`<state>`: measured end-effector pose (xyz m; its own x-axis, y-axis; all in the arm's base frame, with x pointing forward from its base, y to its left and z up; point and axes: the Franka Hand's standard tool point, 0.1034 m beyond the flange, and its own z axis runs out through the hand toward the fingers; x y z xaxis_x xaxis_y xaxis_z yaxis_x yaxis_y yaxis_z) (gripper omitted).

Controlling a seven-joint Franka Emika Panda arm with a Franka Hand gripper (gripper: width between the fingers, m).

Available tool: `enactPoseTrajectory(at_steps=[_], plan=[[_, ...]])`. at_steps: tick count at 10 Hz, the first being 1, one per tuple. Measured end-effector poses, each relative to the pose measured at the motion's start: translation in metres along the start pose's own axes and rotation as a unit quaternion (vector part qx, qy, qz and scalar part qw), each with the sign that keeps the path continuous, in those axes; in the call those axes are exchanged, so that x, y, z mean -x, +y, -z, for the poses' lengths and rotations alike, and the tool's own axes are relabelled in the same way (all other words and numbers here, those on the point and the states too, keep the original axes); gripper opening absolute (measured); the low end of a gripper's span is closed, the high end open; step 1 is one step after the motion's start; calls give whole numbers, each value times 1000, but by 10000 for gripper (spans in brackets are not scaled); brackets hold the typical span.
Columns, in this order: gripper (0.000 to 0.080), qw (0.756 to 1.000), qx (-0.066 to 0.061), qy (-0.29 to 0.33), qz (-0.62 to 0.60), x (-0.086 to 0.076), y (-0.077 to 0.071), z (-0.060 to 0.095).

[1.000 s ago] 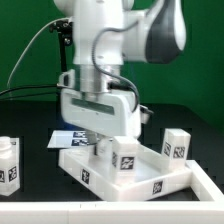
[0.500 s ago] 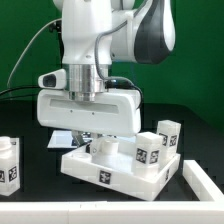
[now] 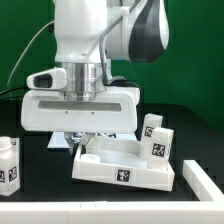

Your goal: Assemble square table

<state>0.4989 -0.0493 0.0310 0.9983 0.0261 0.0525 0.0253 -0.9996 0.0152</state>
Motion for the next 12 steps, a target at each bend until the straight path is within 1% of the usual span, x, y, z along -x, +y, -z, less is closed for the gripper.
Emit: enactPoseTrajectory(at_steps=[1, 2, 3, 5, 6, 7, 8, 9, 10, 11, 12], plan=[[54, 998, -3, -7, 69, -13, 1, 5], [54, 991, -7, -8, 133, -37, 6, 14], [54, 979, -3, 1, 202, -52, 10, 21], [54, 967, 1, -3, 254, -49, 13, 19], [54, 951, 6, -7, 310, -50, 15, 19], [54, 927, 6, -11, 376, -58, 14, 23], [54, 893, 12, -10, 450, -77, 8, 31], [54, 886, 16, -7, 464, -75, 11, 28], [54, 878, 17, -14, 478, -71, 14, 26], [54, 870, 23, -14, 492, -73, 12, 26], [54, 860, 34, 0, 509, -81, -8, 28]])
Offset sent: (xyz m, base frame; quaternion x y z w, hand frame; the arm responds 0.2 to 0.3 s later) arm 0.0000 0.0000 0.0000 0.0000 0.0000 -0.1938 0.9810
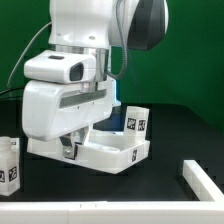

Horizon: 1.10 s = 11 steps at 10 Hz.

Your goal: Assemble square table

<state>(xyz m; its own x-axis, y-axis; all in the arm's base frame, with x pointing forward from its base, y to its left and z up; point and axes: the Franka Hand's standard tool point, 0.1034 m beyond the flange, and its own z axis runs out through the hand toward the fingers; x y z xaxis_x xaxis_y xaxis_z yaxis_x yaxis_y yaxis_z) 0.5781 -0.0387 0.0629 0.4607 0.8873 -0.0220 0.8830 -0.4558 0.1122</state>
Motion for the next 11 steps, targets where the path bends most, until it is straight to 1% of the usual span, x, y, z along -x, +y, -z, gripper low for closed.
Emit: enactPoseTrajectory(at_steps=[1, 2, 3, 6, 7, 8, 9, 10, 11], plan=[[54, 999, 0, 10, 34, -27, -3, 2], [54, 998, 6, 23, 64, -49, 4, 3], [54, 996, 12, 27, 83, -57, 7, 3], [54, 997, 8, 25, 71, -53, 5, 0], [54, 997, 10, 25, 77, -53, 6, 0], [54, 992, 29, 34, 117, -60, 12, 4], [54, 983, 32, 35, 175, -70, 13, 3], [54, 971, 32, 35, 235, -76, 17, 1], [54, 977, 30, 36, 210, -73, 18, -1]])
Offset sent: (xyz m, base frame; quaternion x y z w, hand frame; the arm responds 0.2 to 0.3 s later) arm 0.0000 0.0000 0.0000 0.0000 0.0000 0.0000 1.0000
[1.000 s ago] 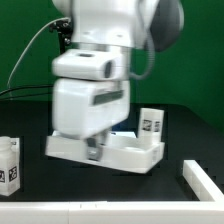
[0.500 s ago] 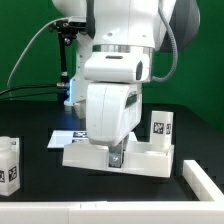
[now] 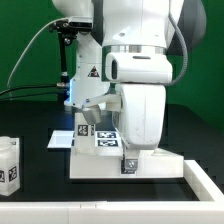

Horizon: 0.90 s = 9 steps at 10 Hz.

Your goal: Assemble square table

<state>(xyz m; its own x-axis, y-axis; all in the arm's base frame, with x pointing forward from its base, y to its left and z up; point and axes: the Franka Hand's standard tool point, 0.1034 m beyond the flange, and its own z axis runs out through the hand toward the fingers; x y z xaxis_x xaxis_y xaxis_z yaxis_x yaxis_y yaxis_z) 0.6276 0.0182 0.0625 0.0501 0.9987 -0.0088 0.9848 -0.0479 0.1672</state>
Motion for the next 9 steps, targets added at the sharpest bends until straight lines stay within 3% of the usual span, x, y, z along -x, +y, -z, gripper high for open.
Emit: enactPoseTrajectory(at_steps=[4, 6, 9], plan=[[54, 1000, -4, -2, -27, -4, 0, -8], [54, 1000, 4, 1, -15, -18, 14, -16], [54, 1000, 4, 2, -19, -17, 14, -20]])
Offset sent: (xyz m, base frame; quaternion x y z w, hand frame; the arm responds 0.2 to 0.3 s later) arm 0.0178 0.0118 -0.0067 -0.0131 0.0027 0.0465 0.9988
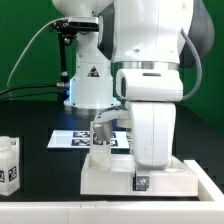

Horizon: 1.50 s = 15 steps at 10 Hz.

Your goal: Assemble square table

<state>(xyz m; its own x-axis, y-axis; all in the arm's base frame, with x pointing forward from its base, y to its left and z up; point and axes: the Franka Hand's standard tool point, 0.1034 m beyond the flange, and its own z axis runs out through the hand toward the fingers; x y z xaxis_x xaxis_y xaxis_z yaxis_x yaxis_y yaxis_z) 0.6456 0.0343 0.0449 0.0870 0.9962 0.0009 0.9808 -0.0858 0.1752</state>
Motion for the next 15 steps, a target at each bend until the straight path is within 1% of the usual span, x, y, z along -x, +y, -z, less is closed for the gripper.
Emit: enactPoseTrajectory(at_steps=[3, 4, 5, 6, 9, 10, 12, 14, 15], plan=[[54, 1000, -1, 0, -6, -1, -1, -2], [54, 1000, -3, 0, -4, -7, -1, -5], [54, 1000, -5, 2, -8, -14, 4, -5], [54, 1000, -9, 4, -10, -19, 6, -7], [54, 1000, -16, -1, -2, -23, 8, -9], [54, 1000, -23, -4, 5, -24, 8, -8], [54, 999, -39, -7, 13, -23, 8, -15], [54, 999, -40, -8, 9, -21, 7, -16], [149, 999, -41, -8, 8, -21, 7, -16]])
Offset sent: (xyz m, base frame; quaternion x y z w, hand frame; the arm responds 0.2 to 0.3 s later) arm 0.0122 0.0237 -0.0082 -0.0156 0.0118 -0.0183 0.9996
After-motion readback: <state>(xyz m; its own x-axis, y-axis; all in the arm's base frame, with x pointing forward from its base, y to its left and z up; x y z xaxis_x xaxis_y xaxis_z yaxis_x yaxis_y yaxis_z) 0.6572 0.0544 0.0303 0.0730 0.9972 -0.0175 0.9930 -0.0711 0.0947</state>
